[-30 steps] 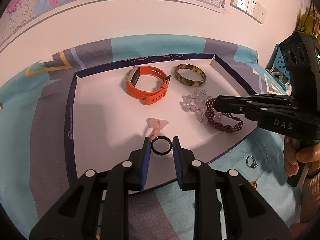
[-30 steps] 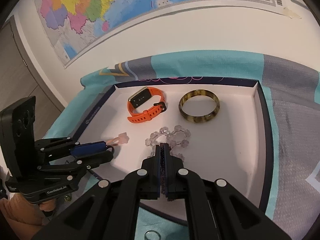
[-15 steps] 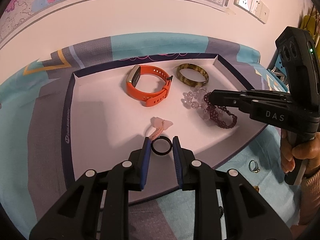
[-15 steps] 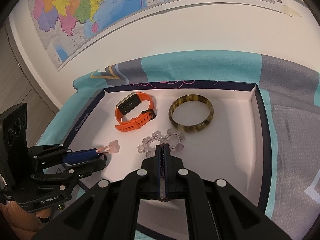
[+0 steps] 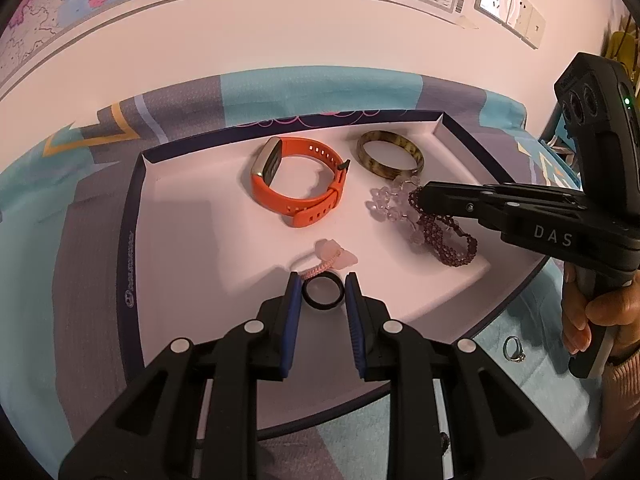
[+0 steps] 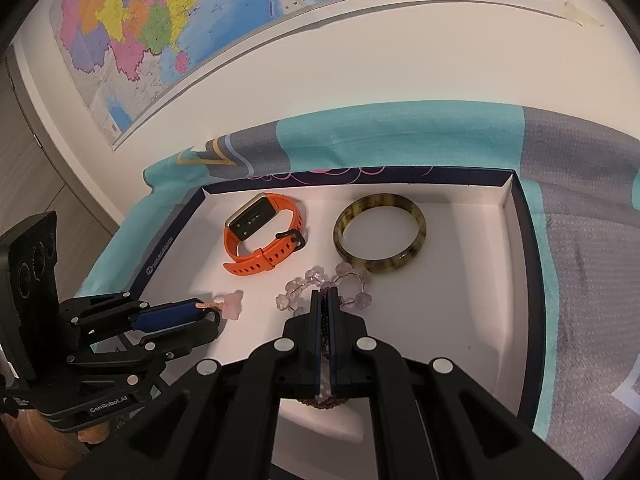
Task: Organize jewelry
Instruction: 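Carry the maroon bracelet and black ring with both tools over the box, then open the left tool to drop the black ring while the right tool releases the maroon bracelet, then withdraw both tools from the box toward the remaining rings and bracelet, then close the right tool on the silver ring while the left tool grasps the gold-green beaded bracelet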
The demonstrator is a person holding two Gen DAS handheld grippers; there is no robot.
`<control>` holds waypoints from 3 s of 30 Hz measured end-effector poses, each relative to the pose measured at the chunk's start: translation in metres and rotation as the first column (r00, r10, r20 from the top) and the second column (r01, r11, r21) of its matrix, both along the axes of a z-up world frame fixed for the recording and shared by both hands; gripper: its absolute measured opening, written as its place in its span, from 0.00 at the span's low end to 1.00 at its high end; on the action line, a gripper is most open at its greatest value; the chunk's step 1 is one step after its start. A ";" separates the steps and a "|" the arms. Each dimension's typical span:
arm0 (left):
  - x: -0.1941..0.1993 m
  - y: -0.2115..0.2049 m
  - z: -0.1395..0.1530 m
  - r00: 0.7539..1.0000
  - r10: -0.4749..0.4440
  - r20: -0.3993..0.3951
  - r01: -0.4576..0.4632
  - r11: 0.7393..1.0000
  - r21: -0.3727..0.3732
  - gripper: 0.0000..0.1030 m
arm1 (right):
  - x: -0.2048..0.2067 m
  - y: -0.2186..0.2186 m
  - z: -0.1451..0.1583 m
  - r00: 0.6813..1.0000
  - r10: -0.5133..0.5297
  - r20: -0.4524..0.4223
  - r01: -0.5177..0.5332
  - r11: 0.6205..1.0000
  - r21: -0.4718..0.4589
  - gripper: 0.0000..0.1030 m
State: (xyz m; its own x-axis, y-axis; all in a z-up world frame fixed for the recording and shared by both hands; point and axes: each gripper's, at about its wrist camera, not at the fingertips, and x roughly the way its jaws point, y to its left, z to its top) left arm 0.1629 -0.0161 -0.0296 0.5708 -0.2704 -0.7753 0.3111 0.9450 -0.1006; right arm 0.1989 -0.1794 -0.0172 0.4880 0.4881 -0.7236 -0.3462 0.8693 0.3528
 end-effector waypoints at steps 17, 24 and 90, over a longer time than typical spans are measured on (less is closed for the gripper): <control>-0.026 0.007 0.021 0.997 -0.009 0.077 0.010 1.000 -0.015 0.41 | -0.012 -0.009 0.011 0.999 -0.045 0.031 0.045 0.999 -0.016 0.20; -0.051 0.027 0.043 0.990 0.030 0.140 -0.025 0.999 -0.044 0.51 | -0.040 -0.018 0.030 0.996 -0.038 0.075 0.037 0.999 0.010 0.25; -0.148 0.038 -0.011 0.998 -0.048 0.044 0.046 0.998 0.044 0.24 | -0.140 0.001 -0.003 0.999 0.027 0.042 -0.019 0.981 -0.191 0.36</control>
